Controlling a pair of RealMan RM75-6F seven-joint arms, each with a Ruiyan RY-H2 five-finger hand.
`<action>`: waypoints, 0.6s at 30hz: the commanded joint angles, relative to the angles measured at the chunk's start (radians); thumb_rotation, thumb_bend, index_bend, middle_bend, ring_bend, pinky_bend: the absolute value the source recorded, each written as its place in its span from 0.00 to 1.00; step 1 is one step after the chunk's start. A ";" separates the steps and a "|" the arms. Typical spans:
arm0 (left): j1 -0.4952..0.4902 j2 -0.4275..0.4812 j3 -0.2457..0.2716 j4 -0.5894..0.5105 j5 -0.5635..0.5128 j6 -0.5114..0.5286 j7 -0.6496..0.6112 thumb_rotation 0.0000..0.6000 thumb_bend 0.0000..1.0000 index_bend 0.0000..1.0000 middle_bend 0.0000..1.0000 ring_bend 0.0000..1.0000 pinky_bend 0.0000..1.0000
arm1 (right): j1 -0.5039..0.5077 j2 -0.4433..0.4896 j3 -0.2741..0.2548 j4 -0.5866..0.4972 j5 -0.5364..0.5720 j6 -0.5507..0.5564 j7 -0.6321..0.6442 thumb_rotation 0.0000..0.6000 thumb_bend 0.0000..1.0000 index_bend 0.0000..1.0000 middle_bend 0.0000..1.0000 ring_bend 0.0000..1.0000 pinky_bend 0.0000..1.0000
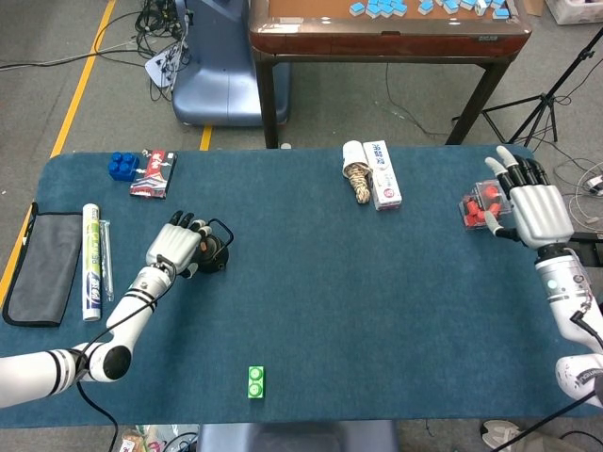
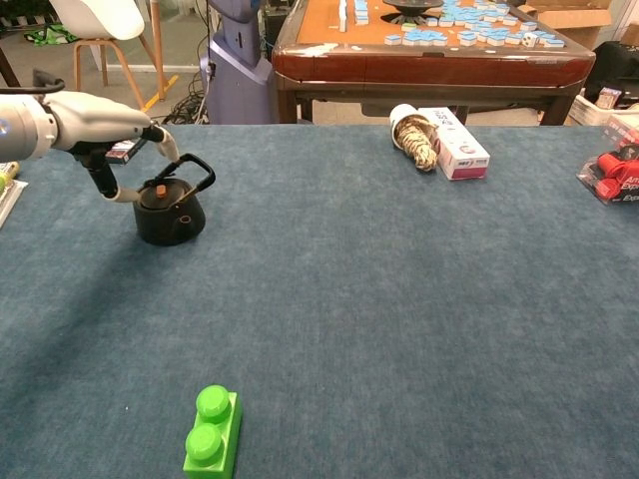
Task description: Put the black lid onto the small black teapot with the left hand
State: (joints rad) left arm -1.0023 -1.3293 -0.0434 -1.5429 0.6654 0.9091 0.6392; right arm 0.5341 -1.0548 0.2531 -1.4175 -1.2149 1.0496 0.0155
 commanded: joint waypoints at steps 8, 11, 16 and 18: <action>0.126 0.153 0.035 -0.348 0.065 0.310 0.080 1.00 0.31 0.18 0.13 0.00 0.00 | -0.032 0.024 -0.025 -0.064 -0.055 0.044 0.027 1.00 0.39 0.00 0.00 0.00 0.00; 0.184 0.184 0.058 -0.417 0.132 0.395 0.069 1.00 0.31 0.18 0.12 0.00 0.00 | -0.065 0.038 -0.042 -0.099 -0.078 0.084 0.032 1.00 0.39 0.00 0.00 0.00 0.00; 0.309 0.212 0.119 -0.479 0.286 0.520 -0.001 1.00 0.31 0.18 0.12 0.00 0.00 | -0.136 0.064 -0.079 -0.175 -0.131 0.178 0.029 1.00 0.39 0.00 0.00 0.00 0.00; 0.368 0.219 0.151 -0.481 0.371 0.570 -0.046 1.00 0.31 0.18 0.12 0.00 0.00 | -0.171 0.070 -0.098 -0.204 -0.157 0.225 0.022 1.00 0.39 0.00 0.00 0.00 0.00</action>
State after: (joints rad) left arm -0.7110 -1.1321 0.0603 -1.9965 0.9439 1.4201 0.6485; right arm 0.3997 -0.9968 0.1786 -1.5877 -1.3417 1.2317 0.0431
